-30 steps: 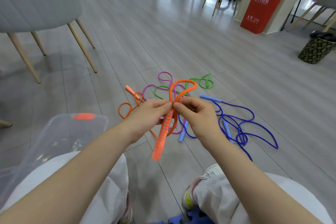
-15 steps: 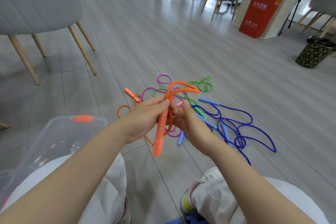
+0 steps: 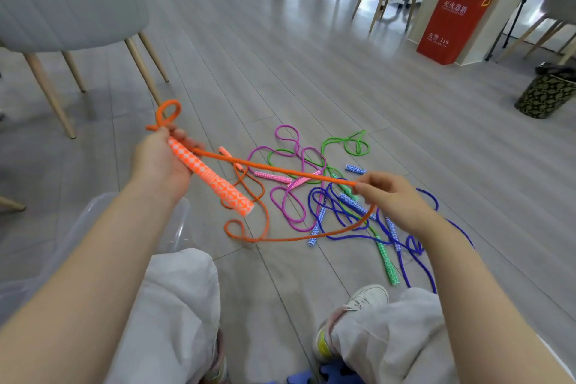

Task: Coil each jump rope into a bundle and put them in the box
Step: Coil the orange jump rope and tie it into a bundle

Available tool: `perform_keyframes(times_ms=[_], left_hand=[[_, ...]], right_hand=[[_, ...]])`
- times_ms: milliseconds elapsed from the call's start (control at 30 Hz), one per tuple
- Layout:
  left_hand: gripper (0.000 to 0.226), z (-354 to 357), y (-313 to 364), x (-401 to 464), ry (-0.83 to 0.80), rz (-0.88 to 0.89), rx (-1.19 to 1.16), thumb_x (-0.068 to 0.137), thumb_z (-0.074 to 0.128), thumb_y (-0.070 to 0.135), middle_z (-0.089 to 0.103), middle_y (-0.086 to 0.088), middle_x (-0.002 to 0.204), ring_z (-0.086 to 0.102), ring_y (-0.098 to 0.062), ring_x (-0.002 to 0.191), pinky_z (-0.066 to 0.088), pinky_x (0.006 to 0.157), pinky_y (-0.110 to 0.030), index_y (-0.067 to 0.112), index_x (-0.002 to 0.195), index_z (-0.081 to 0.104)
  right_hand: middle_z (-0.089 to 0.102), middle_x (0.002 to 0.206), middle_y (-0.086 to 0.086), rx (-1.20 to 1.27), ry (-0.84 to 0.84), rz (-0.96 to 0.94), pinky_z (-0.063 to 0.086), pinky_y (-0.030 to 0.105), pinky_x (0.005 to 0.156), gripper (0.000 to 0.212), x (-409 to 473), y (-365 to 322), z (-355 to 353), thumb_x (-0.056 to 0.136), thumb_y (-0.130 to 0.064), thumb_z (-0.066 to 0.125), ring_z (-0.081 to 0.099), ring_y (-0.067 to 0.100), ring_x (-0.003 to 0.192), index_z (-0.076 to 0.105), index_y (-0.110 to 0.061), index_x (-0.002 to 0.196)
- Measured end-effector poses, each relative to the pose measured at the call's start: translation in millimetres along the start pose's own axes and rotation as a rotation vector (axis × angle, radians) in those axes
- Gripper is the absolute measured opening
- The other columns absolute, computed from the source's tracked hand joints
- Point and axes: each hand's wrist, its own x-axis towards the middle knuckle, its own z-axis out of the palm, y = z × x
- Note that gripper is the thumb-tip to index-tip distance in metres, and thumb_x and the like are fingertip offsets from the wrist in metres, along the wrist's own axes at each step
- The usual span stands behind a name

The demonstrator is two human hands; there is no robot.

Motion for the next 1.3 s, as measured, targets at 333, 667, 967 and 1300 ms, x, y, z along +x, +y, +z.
perform_keyframes(times_ms=[333, 667, 967, 1300], left_hand=[[0.028, 25, -60, -46, -0.384, -0.065, 0.742, 0.101, 0.038, 0.012, 0.05, -0.002, 0.066, 0.049, -0.01, 0.048, 0.046, 0.056, -0.024, 0.011, 0.081, 0.057], [0.02, 27, -84, -68, -0.699, -0.117, 0.949, 0.1, 0.043, 0.021, 0.058, -0.003, 0.081, 0.056, -0.015, 0.073, 0.049, 0.078, -0.032, 0.015, 0.09, 0.06], [0.023, 11, -86, -52, -0.83, 0.048, 1.319, 0.1, 0.043, 0.025, 0.055, -0.002, 0.076, 0.057, -0.018, 0.072, 0.051, 0.08, -0.047, 0.014, 0.084, 0.055], [0.029, 1, -14, 1, -0.009, 0.119, 0.405, 0.102, 0.038, 0.016, 0.052, 0.01, 0.047, 0.052, -0.003, 0.041, 0.043, 0.057, -0.025, 0.019, 0.074, 0.047]], right_hand=[[0.05, 0.069, 0.009, 0.228, 0.045, -0.204, 0.035, 0.026, 0.059, 0.012, -5, -33, 42, 0.094, -0.016, 0.059, 0.042, 0.012, 0.062, 0.069, -0.011, 0.09], [0.065, 0.075, 0.004, 0.073, 0.125, -0.297, 0.048, 0.039, 0.065, 0.009, -9, -29, 65, 0.093, -0.02, 0.062, 0.055, 0.025, 0.067, 0.07, -0.019, 0.093], [0.045, 0.053, -0.01, -0.102, 0.101, -0.215, 0.032, 0.021, 0.05, 0.028, -7, -22, 56, 0.085, -0.041, 0.069, 0.037, 0.005, 0.049, 0.052, -0.019, 0.081], [0.049, 0.061, -0.003, 0.052, 0.308, -0.035, 0.035, 0.026, 0.057, 0.016, 3, -11, -3, 0.092, -0.026, 0.062, 0.038, 0.007, 0.054, 0.065, -0.014, 0.081]])
